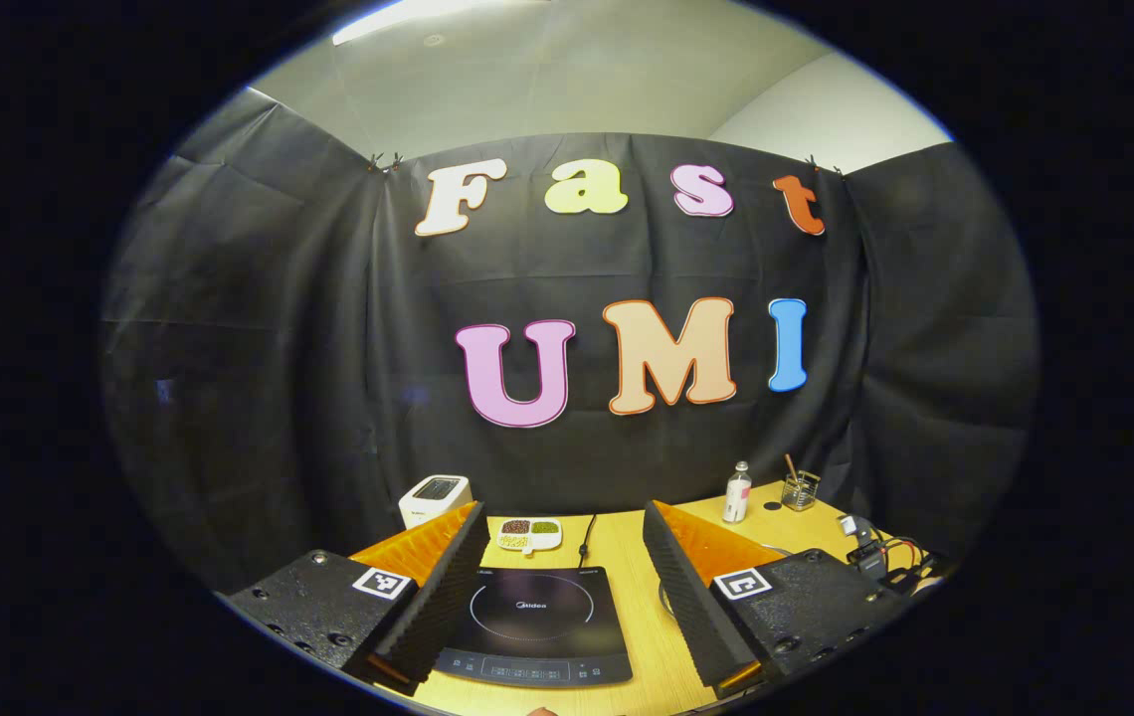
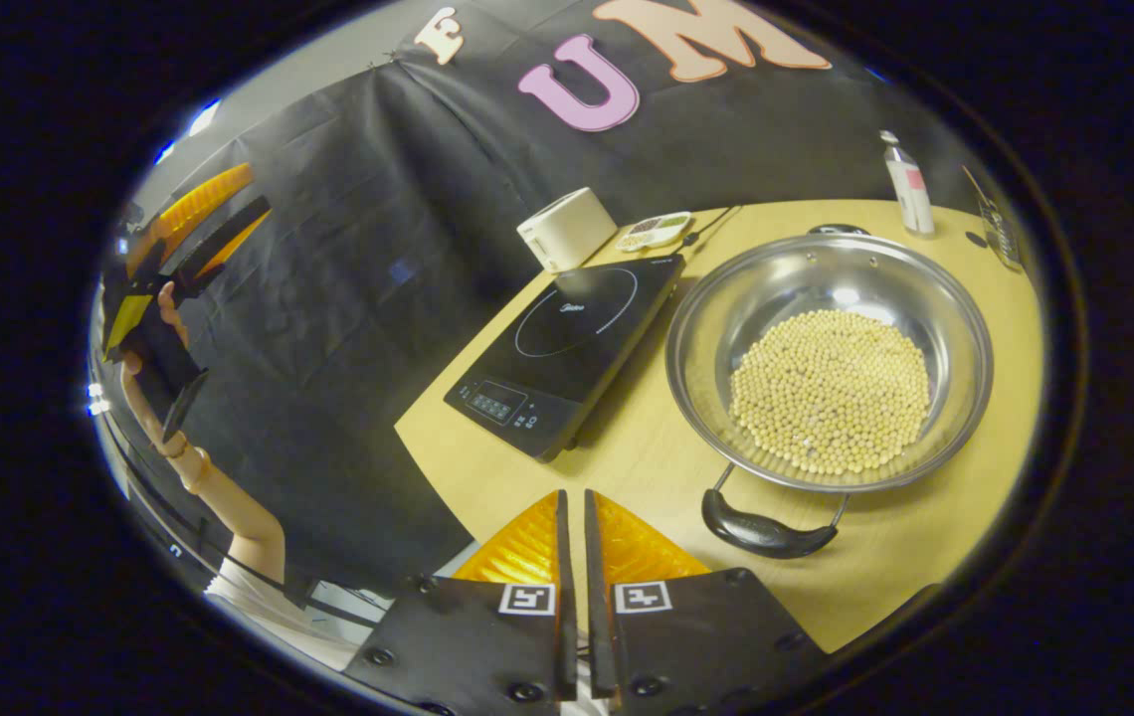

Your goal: First push the handle of the pot to place it horizontally, then grasp the pot with both hands and set it on the induction cooktop.

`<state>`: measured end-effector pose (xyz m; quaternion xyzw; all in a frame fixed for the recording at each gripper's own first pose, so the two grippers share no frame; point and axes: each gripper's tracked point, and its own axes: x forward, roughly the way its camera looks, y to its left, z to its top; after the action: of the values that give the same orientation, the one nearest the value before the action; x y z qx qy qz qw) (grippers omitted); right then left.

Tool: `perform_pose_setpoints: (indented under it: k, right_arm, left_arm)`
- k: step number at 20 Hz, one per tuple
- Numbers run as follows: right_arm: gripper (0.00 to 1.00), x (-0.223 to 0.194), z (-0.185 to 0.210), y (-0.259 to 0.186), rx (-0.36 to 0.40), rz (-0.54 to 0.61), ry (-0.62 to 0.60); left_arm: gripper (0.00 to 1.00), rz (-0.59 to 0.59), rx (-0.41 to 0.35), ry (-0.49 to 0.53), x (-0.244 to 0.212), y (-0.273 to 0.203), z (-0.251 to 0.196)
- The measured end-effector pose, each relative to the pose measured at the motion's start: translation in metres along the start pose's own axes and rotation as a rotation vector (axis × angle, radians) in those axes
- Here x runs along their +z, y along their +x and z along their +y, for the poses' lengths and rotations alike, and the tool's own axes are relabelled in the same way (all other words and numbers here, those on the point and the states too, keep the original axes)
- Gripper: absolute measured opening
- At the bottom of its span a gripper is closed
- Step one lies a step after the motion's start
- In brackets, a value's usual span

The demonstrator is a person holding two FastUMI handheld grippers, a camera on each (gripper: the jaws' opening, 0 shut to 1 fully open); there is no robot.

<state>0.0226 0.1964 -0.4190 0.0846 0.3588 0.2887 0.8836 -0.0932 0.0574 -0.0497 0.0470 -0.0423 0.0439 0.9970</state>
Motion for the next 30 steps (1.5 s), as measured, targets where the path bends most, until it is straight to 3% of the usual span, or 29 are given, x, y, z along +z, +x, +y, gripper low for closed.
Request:
perform_pose_setpoints:
  k: [2,3,8,12,14,15,16,23,24,25,28,30]
  right_arm:
    - [0.08,-0.007,-0.005,0.008,-0.014,0.017,0.031]
    - [0.07,-0.011,-0.008,0.012,-0.020,0.025,0.044]
    - [0.07,-0.019,-0.038,0.021,-0.112,0.034,0.073]
    - [0.00,-0.019,-0.040,0.020,-0.105,0.030,0.102]
    - [0.00,-0.019,-0.046,0.016,-0.121,0.027,0.090]
    - [0.05,-0.020,-0.049,0.014,-0.133,0.022,0.084]
    - [0.00,-0.019,-0.054,0.011,-0.147,0.019,0.078]
    - [0.00,-0.019,-0.090,-0.017,-0.257,-0.008,0.060]
    - [0.05,-0.019,-0.097,-0.021,-0.275,-0.013,0.059]
    - [0.00,-0.017,-0.102,-0.024,-0.291,-0.018,0.059]
    - [0.00,-0.013,-0.117,-0.036,-0.325,-0.034,0.075]
    - [0.05,-0.010,-0.128,-0.044,-0.351,-0.043,0.089]
  left_arm:
    - [0.91,0.001,-0.017,-0.002,-0.001,0.000,-0.005]
    - [0.95,0.005,-0.027,-0.009,-0.002,0.000,-0.007]
    - [0.92,0.021,-0.044,-0.023,-0.007,0.002,-0.011]
    - [0.95,0.021,-0.043,-0.026,-0.009,0.002,-0.010]
    - [0.95,0.024,-0.052,-0.032,-0.010,0.001,-0.012]
    - [0.95,0.024,-0.055,-0.033,-0.010,0.001,-0.012]
    - [0.95,0.022,-0.056,-0.033,-0.010,0.001,-0.012]
    - [0.92,0.033,-0.063,-0.043,-0.018,0.001,-0.008]
    - [0.95,0.035,-0.065,-0.045,-0.020,0.001,-0.008]
    - [0.95,0.038,-0.065,-0.048,-0.021,0.000,-0.006]
    - [0.95,0.046,-0.069,-0.054,-0.025,0.002,-0.006]
    - [0.95,0.051,-0.071,-0.057,-0.028,0.002,-0.005]
